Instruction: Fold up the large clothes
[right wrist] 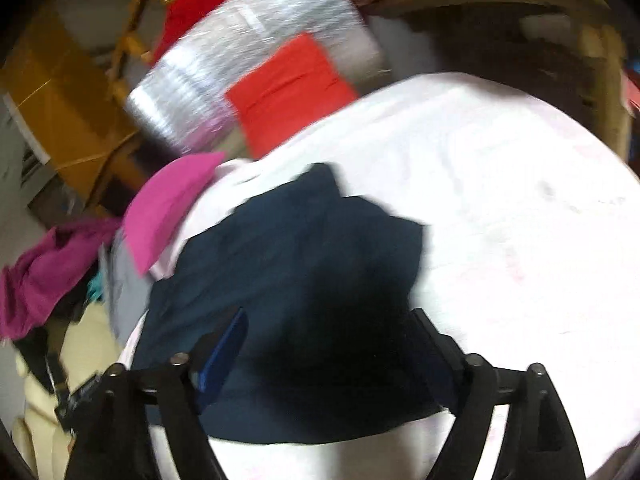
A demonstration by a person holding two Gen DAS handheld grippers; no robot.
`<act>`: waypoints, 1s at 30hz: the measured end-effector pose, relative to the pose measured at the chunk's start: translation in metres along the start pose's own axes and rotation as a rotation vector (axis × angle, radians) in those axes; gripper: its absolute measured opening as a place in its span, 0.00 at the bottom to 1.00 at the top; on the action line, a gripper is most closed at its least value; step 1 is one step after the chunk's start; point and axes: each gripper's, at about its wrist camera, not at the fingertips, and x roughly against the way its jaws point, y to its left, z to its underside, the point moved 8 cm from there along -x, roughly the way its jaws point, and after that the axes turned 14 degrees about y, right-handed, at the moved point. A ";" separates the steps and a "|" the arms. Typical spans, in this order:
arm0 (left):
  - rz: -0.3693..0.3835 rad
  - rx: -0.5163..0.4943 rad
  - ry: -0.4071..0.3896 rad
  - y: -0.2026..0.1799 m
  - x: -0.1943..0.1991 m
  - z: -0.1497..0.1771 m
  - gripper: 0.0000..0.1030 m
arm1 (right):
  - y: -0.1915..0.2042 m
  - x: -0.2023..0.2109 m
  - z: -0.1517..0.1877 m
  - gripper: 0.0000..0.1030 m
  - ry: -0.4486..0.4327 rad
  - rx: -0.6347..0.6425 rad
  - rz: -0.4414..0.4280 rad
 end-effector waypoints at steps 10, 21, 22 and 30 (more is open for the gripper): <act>0.159 -0.028 0.057 -0.028 -0.023 0.012 0.61 | 0.000 -0.065 0.013 0.66 0.151 0.003 0.009; 0.003 -0.053 0.041 -0.034 -0.025 0.015 0.73 | 0.003 -0.066 0.017 0.57 0.113 0.082 0.149; -0.012 -0.056 0.023 -0.035 -0.019 0.017 0.73 | 0.004 -0.059 0.016 0.57 0.105 0.081 0.141; 0.038 -0.095 -0.190 -0.048 0.060 0.060 0.73 | 0.006 0.007 0.035 0.78 -0.007 -0.058 -0.071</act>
